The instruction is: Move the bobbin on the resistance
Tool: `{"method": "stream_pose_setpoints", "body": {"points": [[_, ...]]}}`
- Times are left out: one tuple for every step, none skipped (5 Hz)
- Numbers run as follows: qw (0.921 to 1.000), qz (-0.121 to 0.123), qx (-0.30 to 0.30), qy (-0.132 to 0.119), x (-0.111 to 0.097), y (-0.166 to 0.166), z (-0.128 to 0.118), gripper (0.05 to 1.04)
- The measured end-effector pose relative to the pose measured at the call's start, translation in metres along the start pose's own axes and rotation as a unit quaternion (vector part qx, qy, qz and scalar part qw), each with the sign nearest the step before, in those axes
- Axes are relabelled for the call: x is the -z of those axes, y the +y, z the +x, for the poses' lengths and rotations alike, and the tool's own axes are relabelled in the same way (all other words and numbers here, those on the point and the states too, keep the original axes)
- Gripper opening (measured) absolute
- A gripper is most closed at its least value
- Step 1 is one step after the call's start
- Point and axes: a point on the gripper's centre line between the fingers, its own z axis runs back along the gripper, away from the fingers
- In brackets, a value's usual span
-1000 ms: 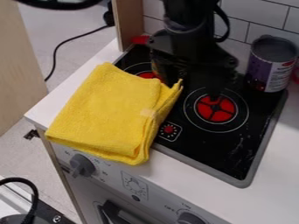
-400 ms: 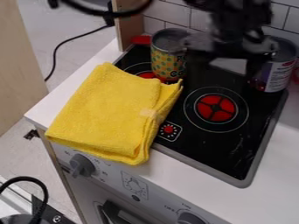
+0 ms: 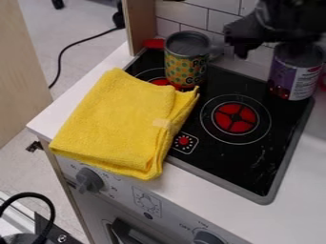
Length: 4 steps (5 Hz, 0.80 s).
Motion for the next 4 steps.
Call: {"method": "stream_pose_setpoints", "body": {"points": [[0.9995,-0.02,0.013,-0.021,0.003,-0.008,0.004,0.999],[0.999,-0.03,0.027,-0.021,0.018,-0.02,0.004,0.999],[0.9973,-0.054,0.038,-0.032,0.02,-0.031,0.01,0.999],[0.9954,-0.07,0.056,-0.035,0.027,-0.041,0.011,0.999]]}}
